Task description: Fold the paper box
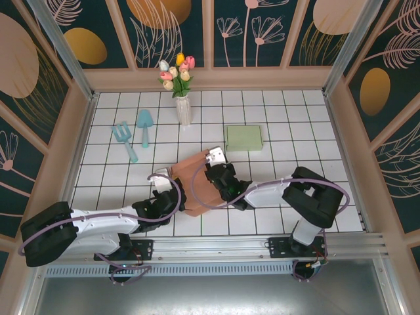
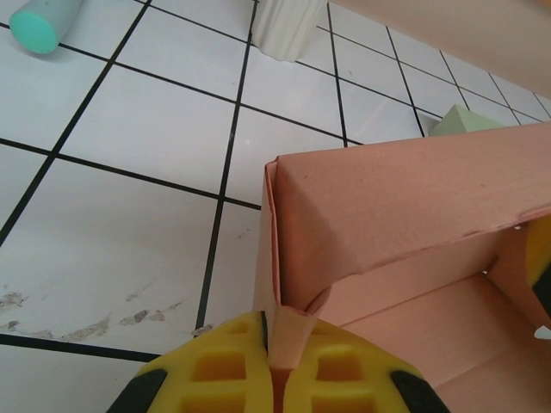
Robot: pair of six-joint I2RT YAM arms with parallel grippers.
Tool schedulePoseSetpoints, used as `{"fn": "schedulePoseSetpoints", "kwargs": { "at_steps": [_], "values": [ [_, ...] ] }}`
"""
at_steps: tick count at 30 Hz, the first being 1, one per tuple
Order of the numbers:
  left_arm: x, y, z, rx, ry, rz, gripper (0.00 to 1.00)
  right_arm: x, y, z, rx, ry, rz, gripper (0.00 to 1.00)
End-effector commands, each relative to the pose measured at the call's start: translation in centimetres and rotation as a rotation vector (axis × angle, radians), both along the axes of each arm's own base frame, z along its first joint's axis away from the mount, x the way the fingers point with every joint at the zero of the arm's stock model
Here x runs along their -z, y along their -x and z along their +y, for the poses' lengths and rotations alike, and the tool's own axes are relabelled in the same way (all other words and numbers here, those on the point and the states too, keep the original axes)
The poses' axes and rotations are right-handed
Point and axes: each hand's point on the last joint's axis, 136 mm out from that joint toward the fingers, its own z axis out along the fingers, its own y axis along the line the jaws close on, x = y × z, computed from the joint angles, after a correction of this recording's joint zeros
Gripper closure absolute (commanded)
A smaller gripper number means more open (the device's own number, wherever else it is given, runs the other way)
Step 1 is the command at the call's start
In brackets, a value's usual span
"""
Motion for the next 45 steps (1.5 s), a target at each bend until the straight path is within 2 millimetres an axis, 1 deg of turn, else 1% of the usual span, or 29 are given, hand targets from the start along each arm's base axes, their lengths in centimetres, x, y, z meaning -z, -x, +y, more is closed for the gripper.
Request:
{"fn": "schedulePoseSetpoints", "kwargs": {
  "at_steps": [1, 3, 5, 12, 16, 20, 23, 26, 29, 31, 33, 35, 39, 41, 43, 45],
  "values": [
    [-0.2, -0.2, 1.1, -0.06, -0.006, -0.024, 1.0, -0.7, 0.5, -1.7, 0.006, -0.032, 0.015, 0.63],
    [-0.3, -0.2, 1.2, -0.063, -0.007, -0.028, 1.0, -1.7, 1.4, -1.7, -0.033, -0.077, 0.019, 0.58],
    [-0.3, -0.2, 1.4, -0.07, -0.006, -0.032, 1.0, -2.6, 2.1, -1.8, -0.064, -0.114, 0.032, 0.56],
    [-0.3, -0.1, 1.5, -0.068, -0.002, -0.033, 1.0, -5.3, 4.8, -2.4, -0.158, -0.235, 0.062, 0.52],
    [-0.5, -0.2, 1.5, -0.068, -0.007, -0.038, 1.0, -6.8, 6.0, -2.9, -0.188, -0.278, 0.078, 0.5],
    [-1.0, -0.2, 1.4, -0.052, -0.01, -0.052, 1.0, -8.0, 6.5, -4.3, -0.172, -0.251, 0.078, 0.49],
    [-1.2, -0.2, 1.8, -0.064, -0.017, -0.06, 1.0, -9.2, 7.1, -5.5, -0.173, -0.244, 0.066, 0.47],
    [-1.4, -0.2, 1.9, -0.075, -0.022, -0.067, 1.0, -10.6, 8.0, -6.0, -0.21, -0.272, 0.059, 0.44],
    [-1.7, -0.4, 1.7, -0.069, -0.037, -0.071, 1.0, -12.0, 8.6, -6.7, -0.226, -0.291, 0.042, 0.42],
    [-2.0, -0.5, 1.6, -0.063, -0.059, -0.074, 1.0, -12.3, 8.5, -7.5, -0.208, -0.277, 0.017, 0.4],
    [-2.5, -0.6, 1.4, -0.053, -0.08, -0.083, 1.0, -12.0, 8.1, -8.2, -0.184, -0.252, -0.002, 0.38],
    [-3.2, -0.7, 1.1, -0.031, -0.103, -0.096, 1.0, -11.4, 7.9, -8.5, -0.178, -0.235, -0.005, 0.35],
    [-4.5, -0.8, 0.2, 0.031, -0.173, -0.101, 1.0, -9.7, 7.7, -8.6, -0.183, -0.235, -0.008, 0.35],
    [-4.8, -0.8, -0.1, 0.058, -0.216, -0.084, 1.0, -9.1, 7.5, -8.8, -0.18, -0.237, -0.015, 0.34],
    [-5.1, -0.7, -0.3, 0.081, -0.248, -0.061, 1.0, -9.2, 7.3, -9.0, -0.177, -0.24, -0.021, 0.34],
    [-5.4, -0.6, -0.2, 0.083, -0.276, -0.03, 1.0, -9.6, 7.2, -9.2, -0.165, -0.253, -0.018, 0.34]
  ]
}}
